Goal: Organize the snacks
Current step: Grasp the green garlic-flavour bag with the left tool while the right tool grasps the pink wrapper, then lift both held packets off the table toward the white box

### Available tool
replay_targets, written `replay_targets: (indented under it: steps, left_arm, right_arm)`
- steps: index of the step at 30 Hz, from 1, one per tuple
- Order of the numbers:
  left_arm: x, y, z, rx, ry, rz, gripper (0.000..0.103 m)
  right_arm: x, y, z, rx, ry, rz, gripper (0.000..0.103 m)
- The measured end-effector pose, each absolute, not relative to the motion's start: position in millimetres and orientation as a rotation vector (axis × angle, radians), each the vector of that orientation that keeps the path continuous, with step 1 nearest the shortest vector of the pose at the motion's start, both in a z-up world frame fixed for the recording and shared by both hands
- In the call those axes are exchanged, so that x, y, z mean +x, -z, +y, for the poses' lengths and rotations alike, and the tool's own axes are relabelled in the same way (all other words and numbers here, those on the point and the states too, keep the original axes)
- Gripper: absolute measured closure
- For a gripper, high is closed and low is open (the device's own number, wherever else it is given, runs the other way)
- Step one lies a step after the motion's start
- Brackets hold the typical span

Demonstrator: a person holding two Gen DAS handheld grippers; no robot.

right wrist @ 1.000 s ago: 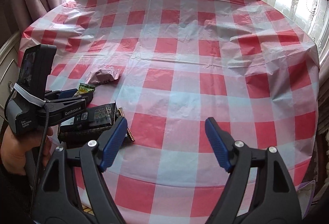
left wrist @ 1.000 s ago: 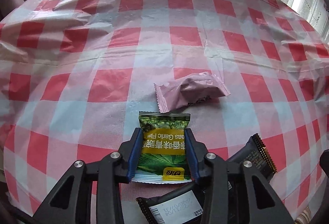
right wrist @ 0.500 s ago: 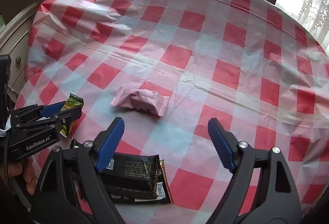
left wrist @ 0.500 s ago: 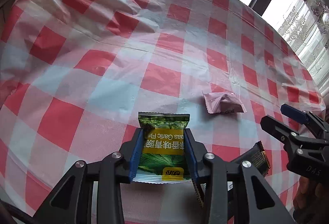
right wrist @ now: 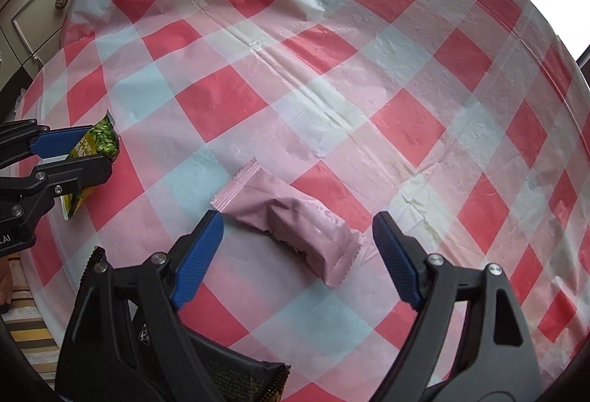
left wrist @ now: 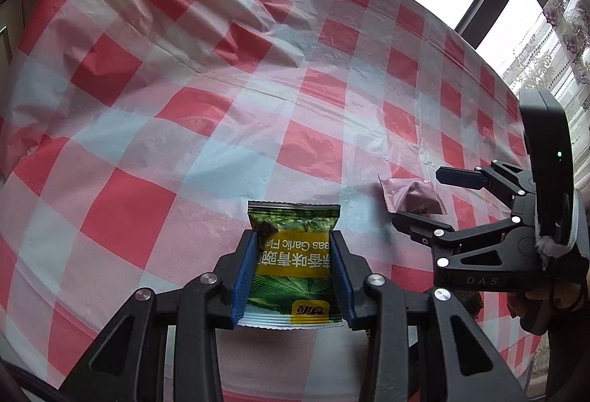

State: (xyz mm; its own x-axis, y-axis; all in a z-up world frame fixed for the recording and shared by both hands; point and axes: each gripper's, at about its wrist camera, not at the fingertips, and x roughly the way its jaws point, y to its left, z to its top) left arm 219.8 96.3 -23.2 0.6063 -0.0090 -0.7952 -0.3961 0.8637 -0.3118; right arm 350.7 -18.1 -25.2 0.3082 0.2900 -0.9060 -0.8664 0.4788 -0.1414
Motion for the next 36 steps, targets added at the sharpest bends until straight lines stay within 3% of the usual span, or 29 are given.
replay_targets:
  steps: [5,14,36]
  left_arm:
    - [220,24,97,-0.501,-0.234,0.899,0.063]
    - [220,24,96,-0.496,-0.223,0.9,0.063]
    - [218,17,91,-0.465,-0.229,0.883,0.063]
  right_arm:
    - [357,31,-14,-0.683,-0.864,0.992,0.035]
    - [347,29,-11,-0.591,-0.869,1.024,0.076]
    - [326,13,-36,-0.467,-0.767,0.991,0.079]
